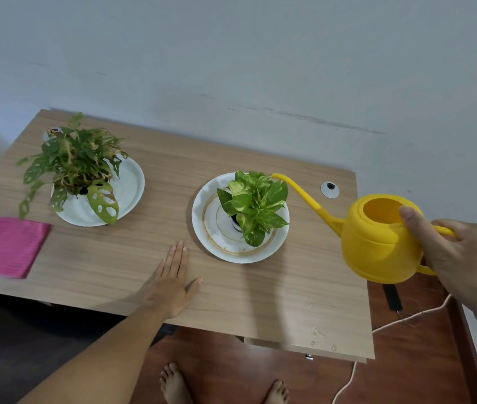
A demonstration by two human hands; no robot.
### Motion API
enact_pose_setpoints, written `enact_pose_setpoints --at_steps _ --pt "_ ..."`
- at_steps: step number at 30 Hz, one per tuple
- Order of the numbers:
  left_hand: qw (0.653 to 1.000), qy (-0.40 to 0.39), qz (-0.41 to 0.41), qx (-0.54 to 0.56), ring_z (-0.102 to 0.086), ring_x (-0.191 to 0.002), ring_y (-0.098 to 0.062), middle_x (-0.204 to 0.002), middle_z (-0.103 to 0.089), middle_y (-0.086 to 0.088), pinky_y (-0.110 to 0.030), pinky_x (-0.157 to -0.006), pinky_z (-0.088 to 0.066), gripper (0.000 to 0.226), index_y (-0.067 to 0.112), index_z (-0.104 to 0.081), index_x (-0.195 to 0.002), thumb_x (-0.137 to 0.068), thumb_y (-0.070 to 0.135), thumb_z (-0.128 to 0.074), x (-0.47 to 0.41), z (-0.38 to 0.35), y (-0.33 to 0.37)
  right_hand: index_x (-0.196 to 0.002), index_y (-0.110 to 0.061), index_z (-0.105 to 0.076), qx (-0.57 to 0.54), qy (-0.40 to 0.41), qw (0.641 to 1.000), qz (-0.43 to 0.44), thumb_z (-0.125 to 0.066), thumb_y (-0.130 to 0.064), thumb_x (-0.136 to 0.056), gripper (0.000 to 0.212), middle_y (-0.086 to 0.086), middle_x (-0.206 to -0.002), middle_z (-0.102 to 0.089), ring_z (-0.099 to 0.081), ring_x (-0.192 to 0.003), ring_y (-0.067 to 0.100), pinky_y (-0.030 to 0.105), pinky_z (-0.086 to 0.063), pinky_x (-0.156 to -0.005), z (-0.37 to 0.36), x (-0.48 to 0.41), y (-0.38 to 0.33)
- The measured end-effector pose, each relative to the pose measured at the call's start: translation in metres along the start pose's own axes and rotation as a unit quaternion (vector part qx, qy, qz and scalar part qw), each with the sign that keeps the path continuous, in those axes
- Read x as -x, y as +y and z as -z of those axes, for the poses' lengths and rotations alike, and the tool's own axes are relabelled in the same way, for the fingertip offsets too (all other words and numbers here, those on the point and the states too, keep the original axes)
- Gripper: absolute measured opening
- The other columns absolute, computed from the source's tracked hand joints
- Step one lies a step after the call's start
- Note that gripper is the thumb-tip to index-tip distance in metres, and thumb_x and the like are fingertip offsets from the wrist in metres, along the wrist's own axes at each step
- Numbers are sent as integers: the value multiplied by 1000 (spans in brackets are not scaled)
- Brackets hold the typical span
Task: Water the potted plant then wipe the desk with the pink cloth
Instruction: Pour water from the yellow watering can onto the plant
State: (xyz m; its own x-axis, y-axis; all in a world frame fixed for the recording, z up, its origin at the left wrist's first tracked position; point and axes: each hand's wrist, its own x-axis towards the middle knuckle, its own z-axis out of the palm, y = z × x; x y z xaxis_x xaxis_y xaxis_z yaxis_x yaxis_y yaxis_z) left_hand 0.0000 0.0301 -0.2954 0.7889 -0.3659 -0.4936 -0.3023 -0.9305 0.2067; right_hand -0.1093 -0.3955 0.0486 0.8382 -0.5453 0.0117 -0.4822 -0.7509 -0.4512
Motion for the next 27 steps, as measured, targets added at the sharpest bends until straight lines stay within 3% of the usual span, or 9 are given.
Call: enact_pose_setpoints --at_steps 5,8,9,10,12,16,19,24,27 --pt "1000 14 -10 10 32 -168 -20 -176 42 -4 -40 -141 9 95 9 29 -169 -111 72 -13 0 -4 -3 -65 9 -56 -25 -17 999 17 -42 -104 -76 115 31 -57 -57 -51 -55 36 37 -41 -55 -8 14 -17" --pt "1000 25 -14 4 30 -169 -21 -177 41 -5 -41 -141 8 96 8 28 -169 -108 74 -7 -1 -7 -6 -64 -22 -70 -59 -44 997 15 -42 -109 -74 92 1 -48 -61 -58 -46 17 23 -44 -48 -7 34 -25" --pt "1000 24 -14 0 30 -169 -21 -177 41 -5 -40 -141 7 96 8 28 -169 -107 74 -5 -1 -7 -7 -63 -35 -71 -47 -41 998 28 -41 -108 -76 80 -1 -49 -62 -62 -46 17 23 -47 -50 -7 41 -25" --pt "1000 24 -14 -3 30 -169 -21 -177 41 -6 -40 -142 7 96 8 28 -169 -107 74 -5 -1 -8 -7 -62 -35 -70 -41 -29 998 38 -41 -106 -79 78 4 -49 -62 -66 -51 29 31 -50 -56 -9 46 -22" --pt "999 30 -21 -4 30 -169 -21 -177 41 -6 -41 -142 6 96 8 29 -169 -107 74 -4 -1 -7 -8 -54 -17 -59 -40 -2 999 16 -38 -104 -81 93 18 -50 -59 -62 -55 39 44 -47 -67 -14 55 -11" --pt "999 33 -32 -8 28 -169 -21 -178 38 -6 -39 -141 7 96 8 24 -171 -108 74 -8 -3 -9 -14 -64 3 -64 -38 -10 999 -24 -30 -114 -75 122 24 -53 -58 -60 -63 35 40 -47 -63 -20 77 9" --pt "999 28 -39 -17 27 -170 -20 -179 36 -6 -37 -137 11 98 9 19 -173 -107 76 -7 -5 -9 -19 -71 9 -69 -60 -3 994 -95 -33 -118 -65 132 30 -59 -61 -62 -63 44 44 -45 -63 -23 93 17" --pt "998 10 -52 -20 29 -169 -22 -178 40 -8 -40 -141 8 95 9 25 -170 -109 73 -7 -3 0 -19 -73 -1 -73 -137 47 970 -195 -47 -115 -63 118 15 -58 -71 -73 -73 52 51 -51 -61 -41 115 13" --pt "999 -1 -48 -18 31 -168 -21 -177 42 -6 -42 -142 6 95 8 27 -170 -109 73 -7 -2 1 -19 -85 -19 -81 -201 58 952 -225 -57 -108 -71 94 13 -62 -77 -78 -80 50 60 -65 -73 -59 123 6"
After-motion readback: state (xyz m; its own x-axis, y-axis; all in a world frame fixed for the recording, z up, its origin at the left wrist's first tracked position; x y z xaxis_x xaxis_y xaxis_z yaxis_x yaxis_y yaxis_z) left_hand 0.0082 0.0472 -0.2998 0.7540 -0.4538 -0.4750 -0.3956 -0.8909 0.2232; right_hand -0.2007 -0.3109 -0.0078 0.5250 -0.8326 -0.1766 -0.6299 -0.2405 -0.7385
